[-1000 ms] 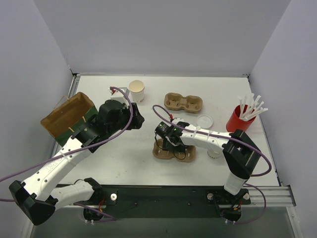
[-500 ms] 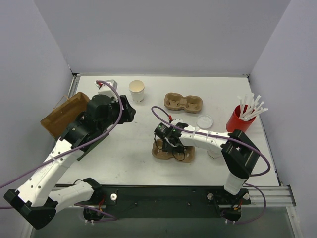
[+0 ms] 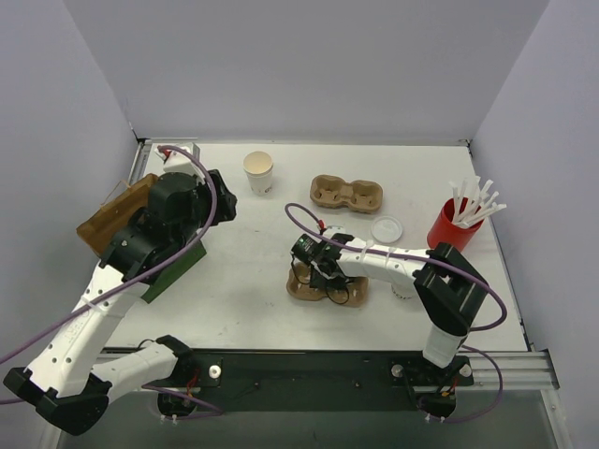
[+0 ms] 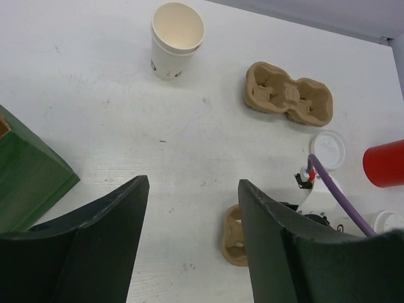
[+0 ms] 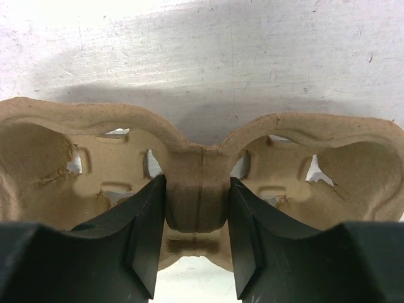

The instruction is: Pack the takeout coffee

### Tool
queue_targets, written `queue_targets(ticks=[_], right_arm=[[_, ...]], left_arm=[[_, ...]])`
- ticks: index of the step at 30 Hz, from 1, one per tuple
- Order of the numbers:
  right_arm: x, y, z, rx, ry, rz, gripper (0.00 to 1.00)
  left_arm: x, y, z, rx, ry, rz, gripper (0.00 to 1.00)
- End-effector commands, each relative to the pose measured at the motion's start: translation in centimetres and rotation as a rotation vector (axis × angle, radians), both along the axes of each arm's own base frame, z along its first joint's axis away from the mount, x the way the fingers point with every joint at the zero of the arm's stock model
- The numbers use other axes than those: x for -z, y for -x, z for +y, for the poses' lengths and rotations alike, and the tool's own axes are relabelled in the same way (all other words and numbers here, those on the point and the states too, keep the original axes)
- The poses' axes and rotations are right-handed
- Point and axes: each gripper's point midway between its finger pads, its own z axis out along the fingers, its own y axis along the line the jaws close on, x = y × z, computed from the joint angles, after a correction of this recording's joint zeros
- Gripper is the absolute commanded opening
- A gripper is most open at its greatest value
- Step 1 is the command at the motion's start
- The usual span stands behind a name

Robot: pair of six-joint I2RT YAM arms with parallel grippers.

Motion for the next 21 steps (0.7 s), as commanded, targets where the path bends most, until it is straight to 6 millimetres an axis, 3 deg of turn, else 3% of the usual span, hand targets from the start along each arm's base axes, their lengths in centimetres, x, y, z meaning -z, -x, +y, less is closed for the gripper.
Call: queue_targets(ticks=[1, 5, 9, 15, 21], right_arm=[[-1.7, 0.1, -0.7, -0.023, 0.021, -0.03, 0.34], [-6.5, -1.4, -0.1, -0.053, -0.035, -0.127, 0.31], [-9.9, -2.3, 0.4, -0.087, -0.079, -0.176, 0.31], [-12.7, -2.7, 1.9, -0.147, -0.138, -0.195, 0.29], [-13.4, -2.5, 3.4, -0.224, -0.176, -0.151, 0.29]], left_arm=[[-3.3, -0.8, 3.0, -0.096, -0.045, -0.079, 0.69], [-4.0, -1.0, 6.2, -0.21, -0.088, -0.07, 0.65], [-4.7, -1.1, 10.4, -0.369, -0.168, -0.07, 0.63], [-7.2, -3.0, 16.9, -0.519, -0.465, -0.032, 0.63], [-5.4, -4.7, 19.6, -0.505, -0.66, 0.152, 0.68]])
